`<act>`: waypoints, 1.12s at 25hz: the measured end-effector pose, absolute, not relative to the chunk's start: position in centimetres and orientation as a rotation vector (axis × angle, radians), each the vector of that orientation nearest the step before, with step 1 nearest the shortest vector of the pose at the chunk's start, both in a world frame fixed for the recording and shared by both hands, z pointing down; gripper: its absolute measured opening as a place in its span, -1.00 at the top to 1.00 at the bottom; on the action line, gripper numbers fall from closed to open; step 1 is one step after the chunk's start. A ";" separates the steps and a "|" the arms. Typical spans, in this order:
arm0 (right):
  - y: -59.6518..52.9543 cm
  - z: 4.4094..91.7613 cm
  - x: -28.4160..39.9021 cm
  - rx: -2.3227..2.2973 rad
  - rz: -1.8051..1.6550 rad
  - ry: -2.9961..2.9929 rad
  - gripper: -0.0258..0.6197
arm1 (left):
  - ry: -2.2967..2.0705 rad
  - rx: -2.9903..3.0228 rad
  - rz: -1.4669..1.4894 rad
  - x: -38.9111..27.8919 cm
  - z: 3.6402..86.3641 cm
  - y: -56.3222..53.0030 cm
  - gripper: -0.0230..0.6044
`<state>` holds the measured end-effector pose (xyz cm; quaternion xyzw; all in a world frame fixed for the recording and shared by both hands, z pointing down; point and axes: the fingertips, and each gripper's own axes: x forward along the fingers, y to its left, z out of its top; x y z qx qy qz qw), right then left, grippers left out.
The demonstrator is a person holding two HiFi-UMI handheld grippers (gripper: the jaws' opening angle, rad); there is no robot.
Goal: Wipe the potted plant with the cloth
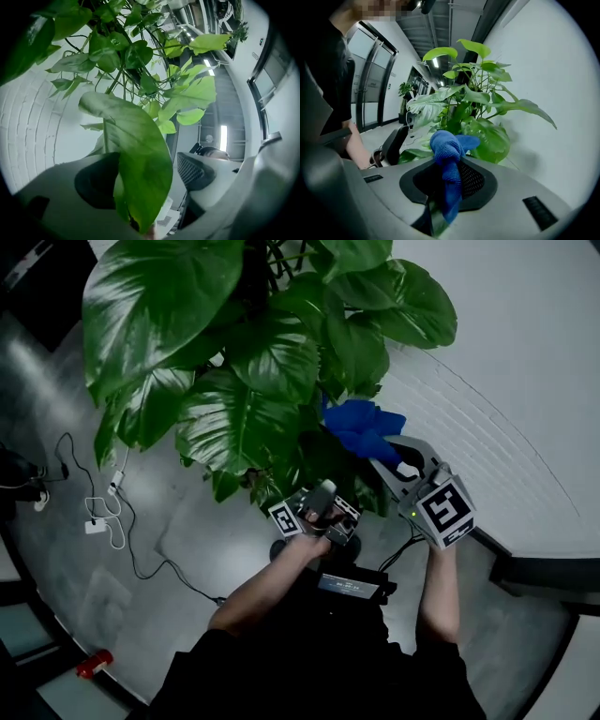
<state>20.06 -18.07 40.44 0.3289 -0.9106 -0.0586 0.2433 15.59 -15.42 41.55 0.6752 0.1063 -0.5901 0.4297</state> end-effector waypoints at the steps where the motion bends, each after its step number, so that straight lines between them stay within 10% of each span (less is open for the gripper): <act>1: -17.3 40.6 20.0 0.887 -0.154 -2.497 0.63 | 0.269 1.676 -1.473 15.5 41.6 -15.4 -0.35; 20: -6.1 48.0 22.8 0.838 0.025 -2.417 0.63 | 0.281 1.614 -1.451 15.8 42.0 -16.0 -0.35; 28: -6.2 35.9 27.6 1.184 -0.063 -2.739 0.63 | 0.284 1.632 -1.396 16.4 42.3 -15.4 -0.35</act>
